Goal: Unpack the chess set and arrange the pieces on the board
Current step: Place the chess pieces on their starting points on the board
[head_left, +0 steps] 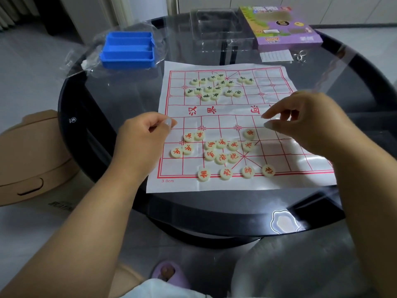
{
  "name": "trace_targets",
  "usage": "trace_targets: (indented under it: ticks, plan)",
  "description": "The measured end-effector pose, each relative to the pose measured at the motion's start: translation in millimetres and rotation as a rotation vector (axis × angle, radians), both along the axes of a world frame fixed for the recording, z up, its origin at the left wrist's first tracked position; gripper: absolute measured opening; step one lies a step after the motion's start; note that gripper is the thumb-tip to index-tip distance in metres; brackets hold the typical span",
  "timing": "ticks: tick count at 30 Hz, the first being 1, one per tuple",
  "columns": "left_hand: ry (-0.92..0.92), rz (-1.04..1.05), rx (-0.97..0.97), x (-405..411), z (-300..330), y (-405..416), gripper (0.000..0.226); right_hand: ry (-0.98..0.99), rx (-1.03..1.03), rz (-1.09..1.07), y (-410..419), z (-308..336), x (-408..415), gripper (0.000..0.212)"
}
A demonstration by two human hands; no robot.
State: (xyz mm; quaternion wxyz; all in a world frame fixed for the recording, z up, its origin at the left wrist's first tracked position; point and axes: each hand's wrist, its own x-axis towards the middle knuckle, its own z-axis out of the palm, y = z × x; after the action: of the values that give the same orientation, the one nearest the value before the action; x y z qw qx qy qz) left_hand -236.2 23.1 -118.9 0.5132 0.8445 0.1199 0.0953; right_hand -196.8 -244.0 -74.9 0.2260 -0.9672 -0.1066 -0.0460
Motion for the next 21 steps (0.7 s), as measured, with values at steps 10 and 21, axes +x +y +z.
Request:
trace_targets:
  ticks: [10,21]
  plan:
    - [0.0,0.0,0.002,0,-1,0,0.015,0.094,-0.056,0.057,14,-11,1,0.03]
    - [0.019,0.012,0.006,-1,1,0,0.015,0.173,-0.02,0.15,-11,-1,-13,0.015]
